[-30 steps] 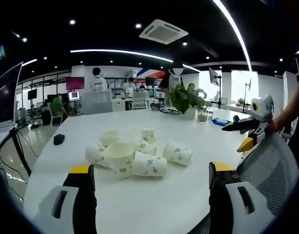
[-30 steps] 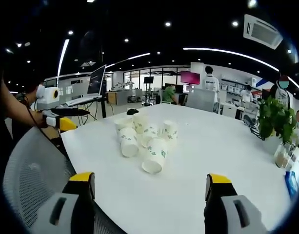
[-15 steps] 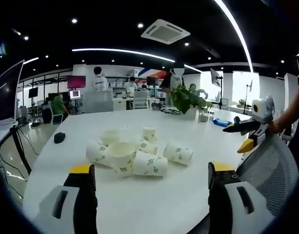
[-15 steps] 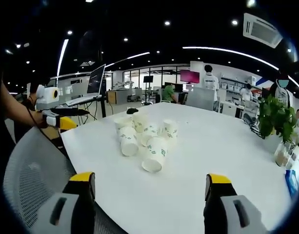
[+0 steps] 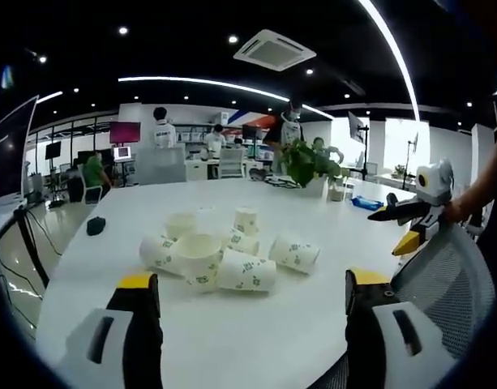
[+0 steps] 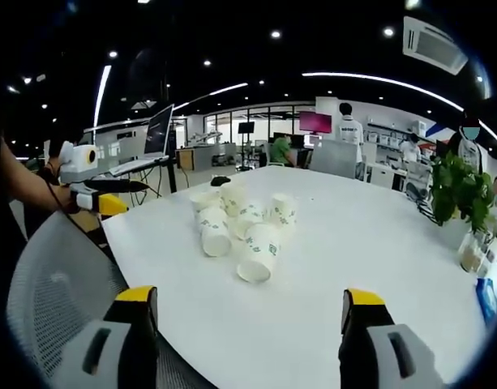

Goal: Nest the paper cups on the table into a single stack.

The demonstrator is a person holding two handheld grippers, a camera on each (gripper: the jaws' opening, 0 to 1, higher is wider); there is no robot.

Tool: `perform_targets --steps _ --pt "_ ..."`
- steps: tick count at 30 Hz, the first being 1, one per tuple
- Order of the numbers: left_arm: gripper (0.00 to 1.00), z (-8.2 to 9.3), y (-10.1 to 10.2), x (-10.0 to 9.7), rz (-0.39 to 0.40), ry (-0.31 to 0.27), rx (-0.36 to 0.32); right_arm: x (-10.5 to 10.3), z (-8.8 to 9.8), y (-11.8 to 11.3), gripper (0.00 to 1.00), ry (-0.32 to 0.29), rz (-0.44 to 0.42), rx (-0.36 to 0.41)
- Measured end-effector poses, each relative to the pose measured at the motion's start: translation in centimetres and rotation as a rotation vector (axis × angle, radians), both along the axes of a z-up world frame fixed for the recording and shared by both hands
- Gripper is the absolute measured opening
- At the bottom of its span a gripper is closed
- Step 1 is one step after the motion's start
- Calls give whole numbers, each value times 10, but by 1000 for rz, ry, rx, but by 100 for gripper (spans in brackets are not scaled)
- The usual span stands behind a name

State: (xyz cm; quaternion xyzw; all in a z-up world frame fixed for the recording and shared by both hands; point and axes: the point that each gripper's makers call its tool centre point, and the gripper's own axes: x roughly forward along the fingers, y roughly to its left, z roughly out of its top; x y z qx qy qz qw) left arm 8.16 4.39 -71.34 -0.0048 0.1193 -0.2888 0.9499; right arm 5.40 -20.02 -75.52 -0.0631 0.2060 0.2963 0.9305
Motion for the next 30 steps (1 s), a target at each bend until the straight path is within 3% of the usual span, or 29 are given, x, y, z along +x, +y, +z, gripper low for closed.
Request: perform_targets --steps 9,15,17,25,30 --pt "92 -1 6 4 22 6 31 0 -1 0 94 4 -1 3" --pt "86 -2 11 7 36 19 57 1 -1 -2 94 2 -5 4" --pt "83 -4 18 12 56 15 107 2 -1 -2 94 -1 -7 4" --pt "78 -9 41 37 89 30 137 2 0 -2 94 -2 -10 4" --pt "75 -12 40 49 90 40 143 2 0 -2 94 -2 -12 2"
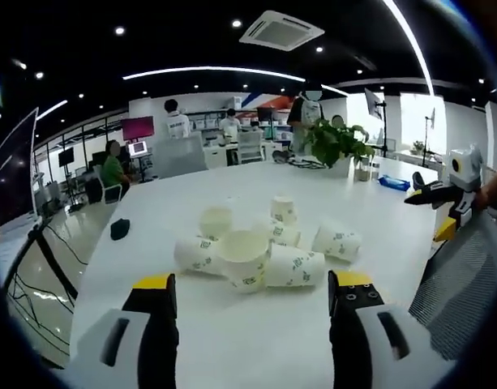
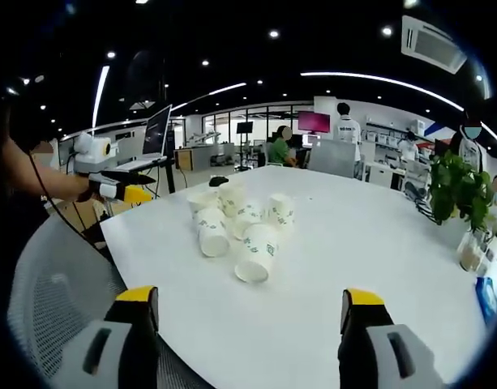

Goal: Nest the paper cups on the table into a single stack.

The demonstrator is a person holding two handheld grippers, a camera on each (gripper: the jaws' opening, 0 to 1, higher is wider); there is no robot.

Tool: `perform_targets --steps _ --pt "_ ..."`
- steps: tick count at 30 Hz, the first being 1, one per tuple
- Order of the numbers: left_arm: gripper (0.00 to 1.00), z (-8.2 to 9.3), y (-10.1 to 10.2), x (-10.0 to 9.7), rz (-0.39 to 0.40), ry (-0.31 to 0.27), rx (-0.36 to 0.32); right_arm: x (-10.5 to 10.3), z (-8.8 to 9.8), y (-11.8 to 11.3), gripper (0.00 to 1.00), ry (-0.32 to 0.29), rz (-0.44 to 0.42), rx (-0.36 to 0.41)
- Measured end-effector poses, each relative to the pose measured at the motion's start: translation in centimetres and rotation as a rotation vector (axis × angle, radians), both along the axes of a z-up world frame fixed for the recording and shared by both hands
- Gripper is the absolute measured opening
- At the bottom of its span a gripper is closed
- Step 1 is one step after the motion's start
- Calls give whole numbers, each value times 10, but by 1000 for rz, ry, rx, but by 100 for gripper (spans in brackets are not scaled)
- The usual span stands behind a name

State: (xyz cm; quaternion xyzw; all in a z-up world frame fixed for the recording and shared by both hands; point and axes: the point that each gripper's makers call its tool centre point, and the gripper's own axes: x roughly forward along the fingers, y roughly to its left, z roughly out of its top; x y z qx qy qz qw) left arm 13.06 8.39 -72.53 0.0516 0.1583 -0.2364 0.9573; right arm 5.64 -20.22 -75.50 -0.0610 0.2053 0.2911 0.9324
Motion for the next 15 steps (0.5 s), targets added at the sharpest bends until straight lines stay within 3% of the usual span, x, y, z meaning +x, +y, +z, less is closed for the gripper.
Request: perform_targets --steps 4,15 --pt "76 -5 5 12 7 13 24 0 -1 0 94 2 0 -2" --pt "65 -12 4 37 6 42 -11 0 -2 -2 92 10 -9 -8"
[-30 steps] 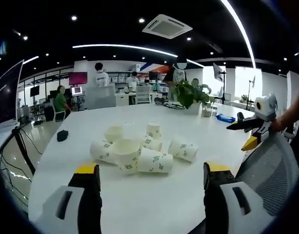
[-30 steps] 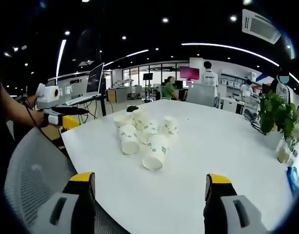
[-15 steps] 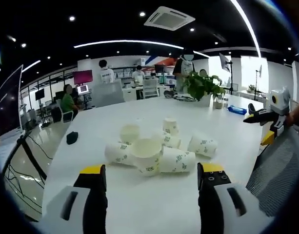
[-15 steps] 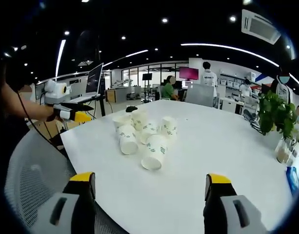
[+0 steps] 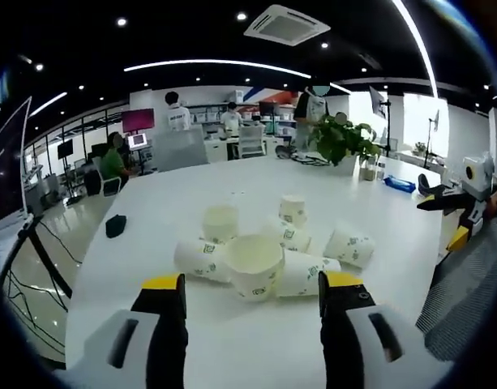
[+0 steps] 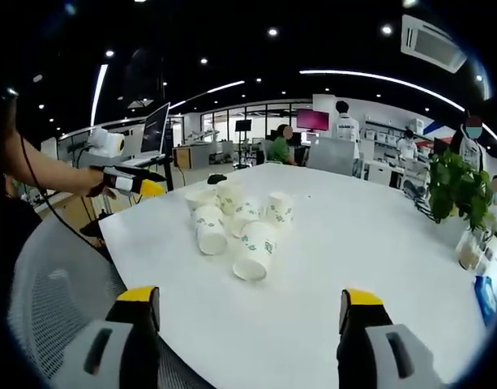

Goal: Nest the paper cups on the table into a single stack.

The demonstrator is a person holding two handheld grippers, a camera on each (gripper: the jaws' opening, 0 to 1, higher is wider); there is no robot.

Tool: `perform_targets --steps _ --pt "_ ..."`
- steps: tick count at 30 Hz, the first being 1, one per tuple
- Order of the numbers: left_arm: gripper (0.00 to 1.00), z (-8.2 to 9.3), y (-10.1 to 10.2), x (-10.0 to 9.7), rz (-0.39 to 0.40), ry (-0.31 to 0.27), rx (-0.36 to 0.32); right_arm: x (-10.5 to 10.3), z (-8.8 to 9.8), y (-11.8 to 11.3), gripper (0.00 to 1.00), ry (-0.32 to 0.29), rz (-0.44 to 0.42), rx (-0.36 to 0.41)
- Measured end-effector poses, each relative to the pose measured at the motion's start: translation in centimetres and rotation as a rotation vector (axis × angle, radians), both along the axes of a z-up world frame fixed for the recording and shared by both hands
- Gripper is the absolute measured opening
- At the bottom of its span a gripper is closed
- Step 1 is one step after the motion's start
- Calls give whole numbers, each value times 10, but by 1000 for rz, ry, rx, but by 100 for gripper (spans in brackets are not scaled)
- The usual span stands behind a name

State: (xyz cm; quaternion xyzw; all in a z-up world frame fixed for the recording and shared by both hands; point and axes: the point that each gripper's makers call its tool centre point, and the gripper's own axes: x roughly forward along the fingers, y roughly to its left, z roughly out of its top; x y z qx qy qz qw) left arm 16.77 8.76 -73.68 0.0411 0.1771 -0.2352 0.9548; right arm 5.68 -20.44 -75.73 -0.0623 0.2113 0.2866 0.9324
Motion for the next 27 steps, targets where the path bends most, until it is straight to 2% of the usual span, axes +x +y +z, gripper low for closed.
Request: perform_targets --steps 11,27 --pt "53 -1 2 26 34 25 -54 0 0 -1 91 1 -7 -3" --pt "36 -10 2 52 34 60 -55 1 -2 -2 90 7 -9 -11"
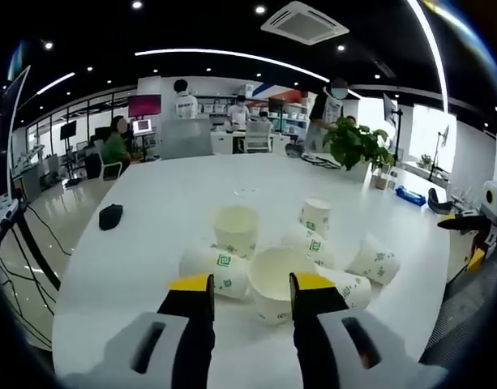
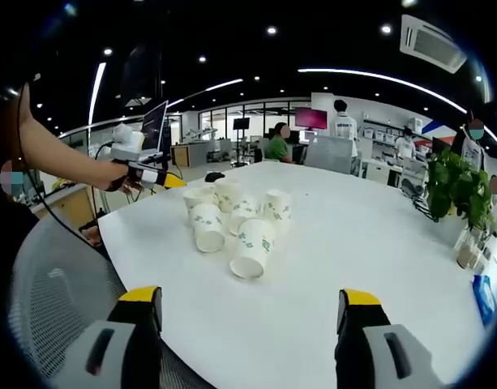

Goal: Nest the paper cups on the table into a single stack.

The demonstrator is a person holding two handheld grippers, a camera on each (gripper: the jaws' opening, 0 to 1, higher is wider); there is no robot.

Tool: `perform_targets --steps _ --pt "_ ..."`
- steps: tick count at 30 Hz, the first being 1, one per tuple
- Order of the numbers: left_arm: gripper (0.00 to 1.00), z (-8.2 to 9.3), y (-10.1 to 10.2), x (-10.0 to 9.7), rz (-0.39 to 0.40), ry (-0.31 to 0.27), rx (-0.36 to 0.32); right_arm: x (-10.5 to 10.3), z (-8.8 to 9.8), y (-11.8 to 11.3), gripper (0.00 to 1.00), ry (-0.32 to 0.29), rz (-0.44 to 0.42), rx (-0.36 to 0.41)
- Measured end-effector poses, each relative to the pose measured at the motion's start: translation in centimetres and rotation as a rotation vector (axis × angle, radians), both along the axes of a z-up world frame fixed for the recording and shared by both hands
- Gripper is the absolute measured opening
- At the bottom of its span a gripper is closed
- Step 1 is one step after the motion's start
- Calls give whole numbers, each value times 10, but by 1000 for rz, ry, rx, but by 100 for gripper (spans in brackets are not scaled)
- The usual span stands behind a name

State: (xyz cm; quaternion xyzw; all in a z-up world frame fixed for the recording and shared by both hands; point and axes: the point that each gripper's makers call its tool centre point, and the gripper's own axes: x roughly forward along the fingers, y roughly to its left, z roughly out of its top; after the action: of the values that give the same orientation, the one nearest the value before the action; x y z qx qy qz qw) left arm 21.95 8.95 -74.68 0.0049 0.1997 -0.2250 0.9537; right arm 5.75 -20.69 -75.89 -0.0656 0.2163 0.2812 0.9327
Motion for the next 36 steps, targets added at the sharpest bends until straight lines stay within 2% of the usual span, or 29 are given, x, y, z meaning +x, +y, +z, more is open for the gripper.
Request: perform_targets --steps 4,9,20,36 --pt "30 -6 4 8 24 23 -9 0 0 -1 90 1 -3 -4" --pt "28 -12 5 15 40 50 -25 0 -1 -2 89 3 -6 -8" --pt "23 -18 -6 21 9 93 -14 1 -2 -4 89 2 -14 -12" --pt "18 -27 -11 30 -29 113 -4 1 -2 -4 89 5 -19 -16"
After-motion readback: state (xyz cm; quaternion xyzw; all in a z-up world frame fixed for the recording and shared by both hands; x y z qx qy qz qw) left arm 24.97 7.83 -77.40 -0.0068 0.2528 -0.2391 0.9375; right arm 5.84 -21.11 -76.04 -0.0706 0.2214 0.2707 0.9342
